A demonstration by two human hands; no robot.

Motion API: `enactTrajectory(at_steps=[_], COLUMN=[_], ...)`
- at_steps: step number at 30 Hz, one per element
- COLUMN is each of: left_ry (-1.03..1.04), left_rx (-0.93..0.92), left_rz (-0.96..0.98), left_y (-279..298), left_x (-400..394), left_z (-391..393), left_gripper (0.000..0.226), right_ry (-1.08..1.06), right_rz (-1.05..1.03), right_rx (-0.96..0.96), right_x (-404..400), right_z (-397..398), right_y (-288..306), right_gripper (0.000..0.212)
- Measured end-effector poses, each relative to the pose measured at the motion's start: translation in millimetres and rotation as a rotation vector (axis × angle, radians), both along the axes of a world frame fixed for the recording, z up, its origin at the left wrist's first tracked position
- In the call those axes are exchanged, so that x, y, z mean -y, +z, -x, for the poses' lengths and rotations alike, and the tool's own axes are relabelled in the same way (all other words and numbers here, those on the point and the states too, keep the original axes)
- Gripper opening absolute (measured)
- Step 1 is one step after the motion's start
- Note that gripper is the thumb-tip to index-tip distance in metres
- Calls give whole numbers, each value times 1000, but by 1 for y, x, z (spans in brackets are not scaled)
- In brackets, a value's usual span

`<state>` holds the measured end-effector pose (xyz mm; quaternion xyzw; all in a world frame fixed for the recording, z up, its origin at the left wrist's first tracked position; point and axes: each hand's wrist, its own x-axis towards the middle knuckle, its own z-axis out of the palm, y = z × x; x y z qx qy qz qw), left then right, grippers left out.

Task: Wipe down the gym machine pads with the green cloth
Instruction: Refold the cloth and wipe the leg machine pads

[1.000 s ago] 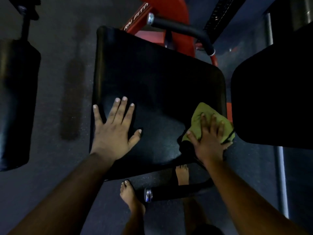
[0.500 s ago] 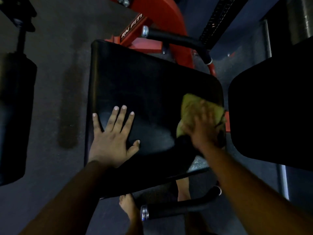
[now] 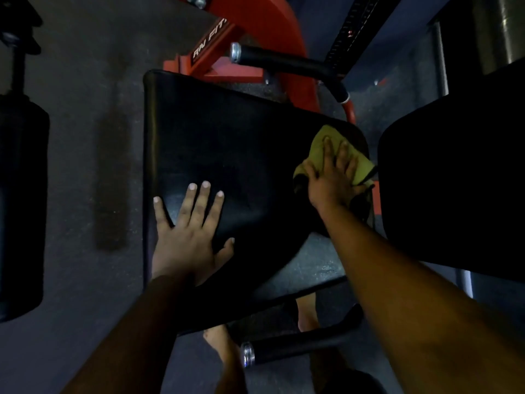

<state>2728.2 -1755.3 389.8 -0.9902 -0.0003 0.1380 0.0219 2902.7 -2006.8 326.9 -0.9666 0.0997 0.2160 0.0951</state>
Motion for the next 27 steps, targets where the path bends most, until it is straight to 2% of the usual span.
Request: enactTrajectory(at_steps=[2, 5, 7, 9, 11, 13, 14, 16, 19, 22, 25, 27], left_ry=[4, 8, -8, -11, -4, -2, -4, -16, -17, -20, -32, -21], left_rx=[2, 15, -1, 15, 10, 8, 4, 0, -6, 44, 73, 60], left_rz=[17, 22, 13, 10, -2, -4, 1, -4, -12, 20, 34, 25], left_y=[1, 2, 3, 1, -2, -3, -2, 2, 5, 4, 2, 0], left_x=[1, -1, 0, -1, -1, -1, -1, -2, 0, 0, -1, 0], left_z=[0, 1, 1, 2, 1, 1, 1, 1, 0, 1, 2, 3], left_gripper=[90, 91, 91, 90, 90, 90, 90, 90, 90, 89, 88, 89], right_ry=[-13, 410, 553, 459, 160, -59, -43, 121, 222, 46, -238, -227], right_rz=[0, -144, -194, -50, 65, 44, 47, 10, -66, 26, 68, 63], right_rx=[31, 106, -19, -47, -75, -40, -28, -47, -65, -69, -72, -65], right_x=[-30, -47, -13, 30, 52, 43, 29, 4, 26, 61, 44, 5], right_z=[19, 137, 164, 123, 63, 43, 55, 116, 184, 145, 97, 114], right_y=[9, 35, 39, 22, 6, 5, 9, 22, 33, 12, 4, 15], right_gripper=[76, 81, 82, 82, 76, 78, 79, 79, 80, 82, 81, 80])
